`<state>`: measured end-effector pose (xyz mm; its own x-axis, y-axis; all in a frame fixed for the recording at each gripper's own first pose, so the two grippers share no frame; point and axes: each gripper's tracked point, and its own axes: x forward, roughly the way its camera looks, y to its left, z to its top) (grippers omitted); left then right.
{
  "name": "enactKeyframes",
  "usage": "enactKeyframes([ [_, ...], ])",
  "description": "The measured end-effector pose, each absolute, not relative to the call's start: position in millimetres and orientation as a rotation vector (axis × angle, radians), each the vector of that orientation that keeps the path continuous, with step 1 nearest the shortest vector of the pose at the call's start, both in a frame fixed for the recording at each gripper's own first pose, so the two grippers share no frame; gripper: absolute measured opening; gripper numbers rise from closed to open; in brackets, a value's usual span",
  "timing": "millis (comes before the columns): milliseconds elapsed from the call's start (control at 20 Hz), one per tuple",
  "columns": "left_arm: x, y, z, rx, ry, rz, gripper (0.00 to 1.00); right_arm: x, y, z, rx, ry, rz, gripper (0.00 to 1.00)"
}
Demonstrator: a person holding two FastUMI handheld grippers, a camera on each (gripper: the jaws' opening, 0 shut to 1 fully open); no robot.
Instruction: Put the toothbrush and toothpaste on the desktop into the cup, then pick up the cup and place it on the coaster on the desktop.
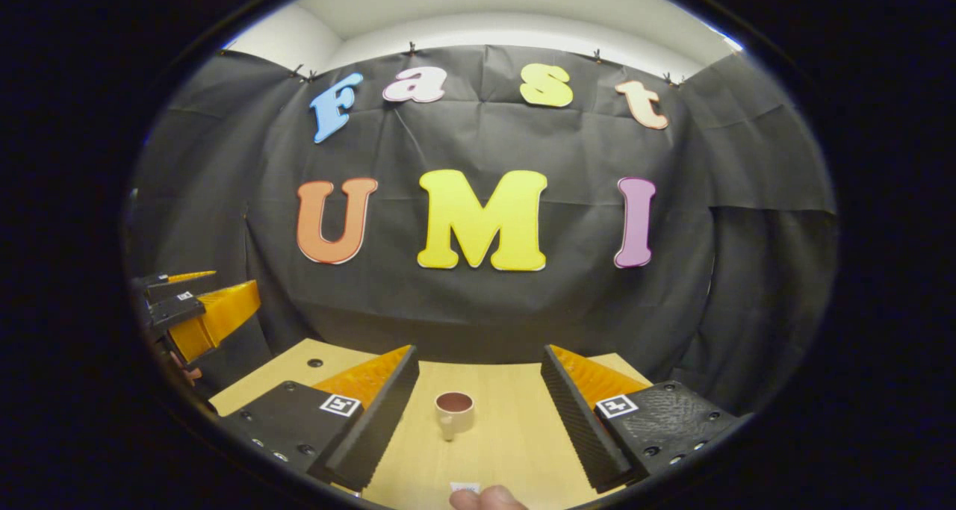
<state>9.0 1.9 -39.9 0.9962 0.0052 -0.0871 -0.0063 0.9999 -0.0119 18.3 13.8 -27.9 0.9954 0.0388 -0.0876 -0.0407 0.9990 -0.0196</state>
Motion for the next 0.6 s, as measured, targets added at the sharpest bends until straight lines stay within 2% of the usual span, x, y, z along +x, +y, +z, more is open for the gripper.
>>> enactKeyframes([
  [350, -3.9, -4.3, -72.2, 0.019, 0.161, -0.006, 1.0, 16.3, 7.1, -72.0, -0.016, 0.222, 0.061, 0.98],
  [600, -25.7, -14.1, -116.0, 0.028, 0.279, -0.047, 1.0, 2.4, -1.0, -122.3, -0.032, 0.398, 0.081, 0.98],
])
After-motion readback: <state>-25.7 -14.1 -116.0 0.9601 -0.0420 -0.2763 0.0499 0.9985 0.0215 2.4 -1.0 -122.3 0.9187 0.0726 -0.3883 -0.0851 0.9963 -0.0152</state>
